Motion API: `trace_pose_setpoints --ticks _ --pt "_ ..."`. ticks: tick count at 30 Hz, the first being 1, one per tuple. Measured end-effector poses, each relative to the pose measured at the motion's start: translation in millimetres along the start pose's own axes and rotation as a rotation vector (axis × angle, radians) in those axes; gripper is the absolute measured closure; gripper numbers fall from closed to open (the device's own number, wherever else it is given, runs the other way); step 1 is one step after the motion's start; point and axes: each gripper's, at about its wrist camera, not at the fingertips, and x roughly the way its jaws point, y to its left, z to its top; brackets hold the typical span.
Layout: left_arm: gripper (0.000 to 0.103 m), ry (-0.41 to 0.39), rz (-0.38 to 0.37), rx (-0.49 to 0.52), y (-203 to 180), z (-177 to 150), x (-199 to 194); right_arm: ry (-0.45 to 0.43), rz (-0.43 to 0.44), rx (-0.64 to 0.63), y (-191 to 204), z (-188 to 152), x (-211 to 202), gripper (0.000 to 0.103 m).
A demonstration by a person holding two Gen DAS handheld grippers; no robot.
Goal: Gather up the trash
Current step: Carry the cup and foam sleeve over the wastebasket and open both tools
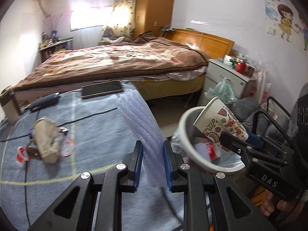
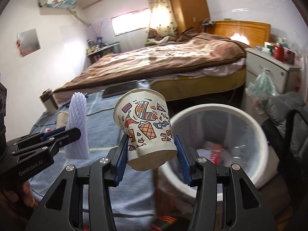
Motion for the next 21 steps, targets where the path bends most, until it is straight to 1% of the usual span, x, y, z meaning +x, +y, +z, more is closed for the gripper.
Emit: trace_pose_setpoints --ticks 7,11,16,21 --pt "0.081 0.016 -0.081 0.053 -46.0 10.2 23.8 -0.006 -0.093 0.044 -34.9 -0.9 -6.1 0.054" --pt "0.081 0.042 -0.121 0.080 -68.8 12.9 39.7 0.021 -0.140 0.066 -54.3 -3.6 -1.9 0.054" --pt "0.081 0.079 -0.145 0.101 -91.1 12.5 57.6 0.067 -0.174 0.090 -71.9 -8.0 8.0 0.054" --pt "0.081 0.119 -0.150 0.118 -105.0 9.1 72.5 0.098 -0.195 0.092 -82.9 -10.4 13.0 0.053"
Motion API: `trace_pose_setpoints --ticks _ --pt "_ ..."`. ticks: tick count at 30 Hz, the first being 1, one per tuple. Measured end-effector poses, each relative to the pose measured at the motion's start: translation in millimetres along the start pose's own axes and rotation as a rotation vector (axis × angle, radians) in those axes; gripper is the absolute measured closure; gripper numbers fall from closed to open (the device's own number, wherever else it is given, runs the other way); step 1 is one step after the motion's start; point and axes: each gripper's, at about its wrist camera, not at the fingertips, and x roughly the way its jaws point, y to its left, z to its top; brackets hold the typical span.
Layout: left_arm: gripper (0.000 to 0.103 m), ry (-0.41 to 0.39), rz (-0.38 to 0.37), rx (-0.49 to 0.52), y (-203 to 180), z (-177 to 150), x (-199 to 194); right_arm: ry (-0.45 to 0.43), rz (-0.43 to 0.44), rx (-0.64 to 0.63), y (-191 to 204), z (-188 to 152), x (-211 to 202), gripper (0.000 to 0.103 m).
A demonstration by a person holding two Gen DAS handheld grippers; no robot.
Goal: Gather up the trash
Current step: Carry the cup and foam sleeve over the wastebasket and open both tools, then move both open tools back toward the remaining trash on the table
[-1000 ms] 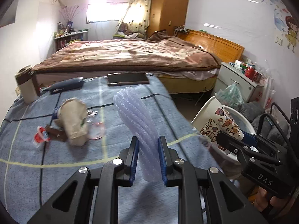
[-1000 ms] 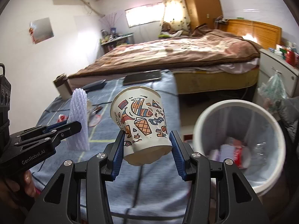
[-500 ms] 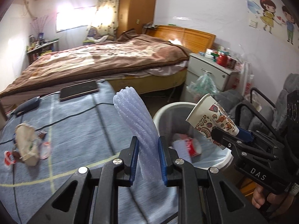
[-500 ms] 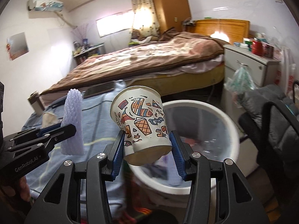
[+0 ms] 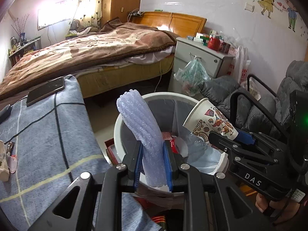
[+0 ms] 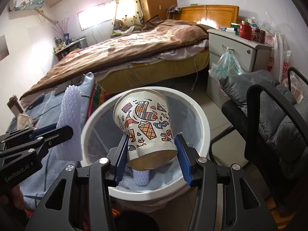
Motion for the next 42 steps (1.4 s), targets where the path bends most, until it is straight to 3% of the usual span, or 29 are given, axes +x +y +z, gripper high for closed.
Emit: trace_pose_setpoints --ticks 8,16,42 --pt "0.078 0.029 -0.003 -0.002 -6.3 2.1 15.6 0.048 -0.032 -0.010 -11.3 -2.1 13.1 0.051" --pt "0.058 0.030 0.007 -0.017 -5.0 1.8 17.5 0.046 -0.042 0.003 -15.1 -3.4 11.2 0.045" --pt "0.055 -0.086 0.062 -0.092 39.4 -10.6 -54.4 -0.061 -0.005 -0.041 28.6 5.0 -22.7 0.044"
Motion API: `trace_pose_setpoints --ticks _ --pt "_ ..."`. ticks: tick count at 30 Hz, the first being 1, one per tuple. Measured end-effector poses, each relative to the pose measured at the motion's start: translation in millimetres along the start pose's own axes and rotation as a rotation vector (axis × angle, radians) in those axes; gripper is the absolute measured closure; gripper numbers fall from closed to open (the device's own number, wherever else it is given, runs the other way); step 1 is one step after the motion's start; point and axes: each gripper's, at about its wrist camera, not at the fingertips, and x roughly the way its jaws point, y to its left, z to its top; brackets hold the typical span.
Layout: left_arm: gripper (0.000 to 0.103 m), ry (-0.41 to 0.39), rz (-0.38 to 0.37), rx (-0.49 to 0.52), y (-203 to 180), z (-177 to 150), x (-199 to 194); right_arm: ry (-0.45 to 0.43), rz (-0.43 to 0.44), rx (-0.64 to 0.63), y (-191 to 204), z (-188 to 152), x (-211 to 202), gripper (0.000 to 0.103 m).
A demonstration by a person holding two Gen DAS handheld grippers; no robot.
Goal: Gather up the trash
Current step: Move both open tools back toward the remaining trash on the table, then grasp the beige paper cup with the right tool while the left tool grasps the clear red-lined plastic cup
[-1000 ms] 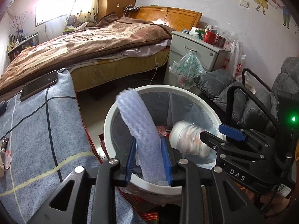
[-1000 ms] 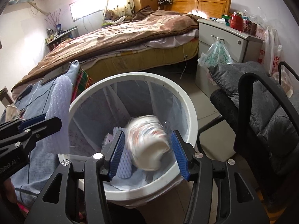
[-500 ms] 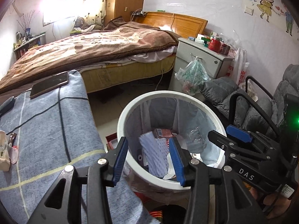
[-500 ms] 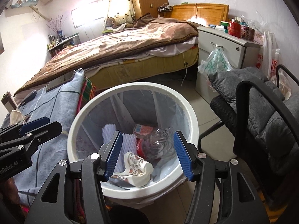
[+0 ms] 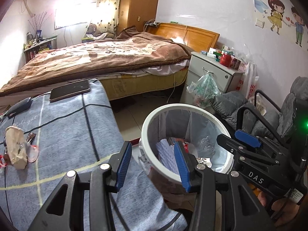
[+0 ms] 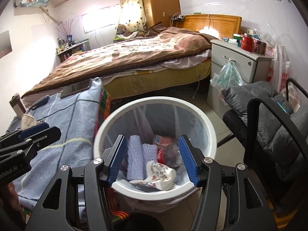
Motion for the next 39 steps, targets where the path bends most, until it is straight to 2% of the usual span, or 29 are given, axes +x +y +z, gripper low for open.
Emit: trace_pose_setpoints --ticks 19,26,29,39 --pt "0.054 -0.087 0.115 -0.119 77.6 -24.5 -60.1 -0.048 0.098 -0.098 74.4 0.8 -10.5 0.044" --pt "0.053 -0.112 0.196 -0.161 114.0 -36.8 -84.0 -0.048 0.157 -0.145 106.2 -1.2 -9.3 0.044" --pt "0.048 -0.124 0.236 -0.188 131.5 -40.8 -94.1 -0.048 0.185 -0.180 123.8 -1.6 -6.6 0.044" --pt "0.046 -0.110 0.351 -0.288 200.5 -62.5 -117.3 -0.036 0.263 -0.247 173.8 -3.3 6.7 0.044"
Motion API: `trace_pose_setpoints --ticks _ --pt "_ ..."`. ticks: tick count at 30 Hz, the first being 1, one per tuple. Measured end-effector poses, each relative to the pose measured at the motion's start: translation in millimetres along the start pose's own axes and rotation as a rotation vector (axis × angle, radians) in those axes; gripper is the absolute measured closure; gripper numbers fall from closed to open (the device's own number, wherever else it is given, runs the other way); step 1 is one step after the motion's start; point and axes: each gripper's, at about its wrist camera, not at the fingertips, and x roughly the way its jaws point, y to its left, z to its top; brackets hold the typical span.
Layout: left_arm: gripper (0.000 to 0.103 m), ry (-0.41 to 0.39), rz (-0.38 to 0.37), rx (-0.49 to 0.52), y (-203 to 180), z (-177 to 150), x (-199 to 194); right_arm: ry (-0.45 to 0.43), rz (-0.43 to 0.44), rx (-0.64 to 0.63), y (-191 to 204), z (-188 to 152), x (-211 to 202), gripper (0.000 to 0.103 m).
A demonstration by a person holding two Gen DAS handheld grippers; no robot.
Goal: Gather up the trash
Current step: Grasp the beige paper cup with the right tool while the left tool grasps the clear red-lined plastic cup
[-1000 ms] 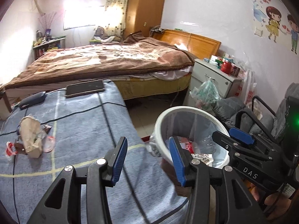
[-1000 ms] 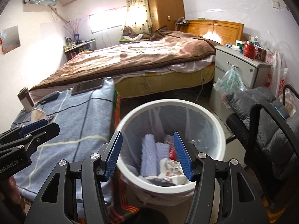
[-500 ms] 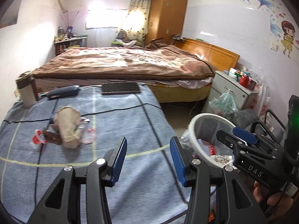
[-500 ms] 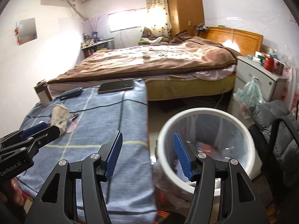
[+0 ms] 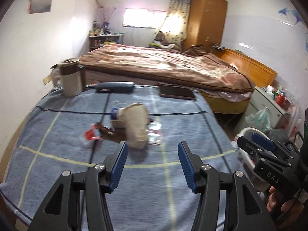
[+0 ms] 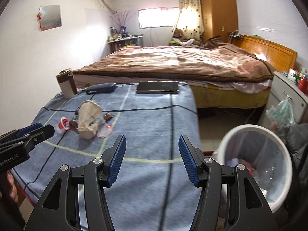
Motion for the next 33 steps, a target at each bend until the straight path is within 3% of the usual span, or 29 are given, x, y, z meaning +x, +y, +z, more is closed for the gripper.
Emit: trace_pose_setpoints --ticks 11,17,20,23,27,33 --pt "0.045 0.032 0.082 -0.097 69.4 -5.0 15.1 0.072 0.082 -0.044 38.9 4.7 35.6 0.044" --pt "0.044 0.037 0.120 -0.086 92.0 -3.7 25.2 0.098 0.133 -0.043 63.4 5.9 53.0 0.044" --pt "0.044 0.051 0.096 -0.116 107.0 -3.1 32.8 0.107 0.158 -0.052 75.2 6.8 59.8 0.044" --pt "0.044 0.054 0.118 -0.111 119.3 -2.6 37.8 0.103 0.132 -0.097 92.3 8.8 63.3 0.044" --pt "0.044 0.060 0.115 -0.120 133.6 -0.9 43.3 0.125 0.190 -0.094 108.8 13.5 74.0 0.044" --pt "0.043 0.076 0.087 -0.105 143.2 3.0 53.4 0.149 0.202 -0.129 129.2 17.9 94.4 0.045"
